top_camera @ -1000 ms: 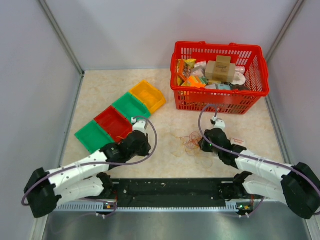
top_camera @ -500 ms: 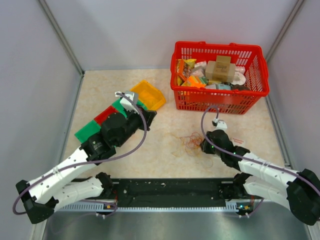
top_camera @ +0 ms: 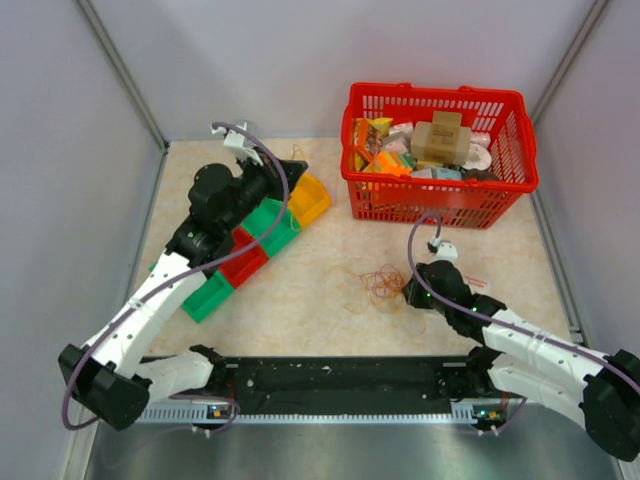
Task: Untangle the cables
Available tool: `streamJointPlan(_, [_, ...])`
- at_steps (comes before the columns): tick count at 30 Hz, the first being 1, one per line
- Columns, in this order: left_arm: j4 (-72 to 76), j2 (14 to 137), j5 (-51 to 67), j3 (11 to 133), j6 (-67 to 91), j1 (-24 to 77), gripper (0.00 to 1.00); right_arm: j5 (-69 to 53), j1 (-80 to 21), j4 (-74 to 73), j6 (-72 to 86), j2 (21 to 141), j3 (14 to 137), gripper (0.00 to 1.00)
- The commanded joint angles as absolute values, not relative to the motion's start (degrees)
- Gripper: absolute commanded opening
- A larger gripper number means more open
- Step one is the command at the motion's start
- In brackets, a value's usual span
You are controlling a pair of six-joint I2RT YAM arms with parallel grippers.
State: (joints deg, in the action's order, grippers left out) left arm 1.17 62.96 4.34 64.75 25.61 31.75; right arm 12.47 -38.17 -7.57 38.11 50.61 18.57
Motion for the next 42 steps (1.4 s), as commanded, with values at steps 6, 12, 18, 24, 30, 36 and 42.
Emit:
streamJointPlan(6, [17.3, 73.6, 29.2, 68.4, 39.0, 20.6, 0.0, 13.2, -37.7, -8.4, 37.7, 48.9, 21.7, 0.2])
streamJointPlan(12, [27.6, 80.2, 35.9, 67.5, 45.6, 15.5, 0.0, 13.5, -37.7, -8.4, 37.8, 49.7, 21.6, 0.21])
streamJointPlan(18, [31.5, 84.8, 37.0, 64.8, 49.2, 12.7, 0.0, 12.7, -37.7, -8.5, 37.8, 50.5, 22.6, 0.21])
streamJointPlan(24, [31.6, 90.1, 35.3, 62.7, 47.2, 11.2, 0.0, 13.4, -37.7, -8.1, 37.8, 52.1, 23.1, 0.21])
streamJointPlan(30, [28.1, 92.8, 34.5, 64.2, 45.2, 8.8, 0.0, 12.0, -37.6, -8.2, 37.4, 53.1, 23.7, 0.21])
streamJointPlan(36, [16.4, 96.2, 26.1, 67.0, 36.2, 8.8, 0.0, 13.7, -37.7, -8.3, 37.6, 53.2, 23.2, 0.21])
streamJointPlan(42, [11.1, 100.3, 21.5, 70.7, 32.3, 8.8, 0.0, 11.0, -37.8, -8.3, 37.4, 54.4, 24.8, 0.21])
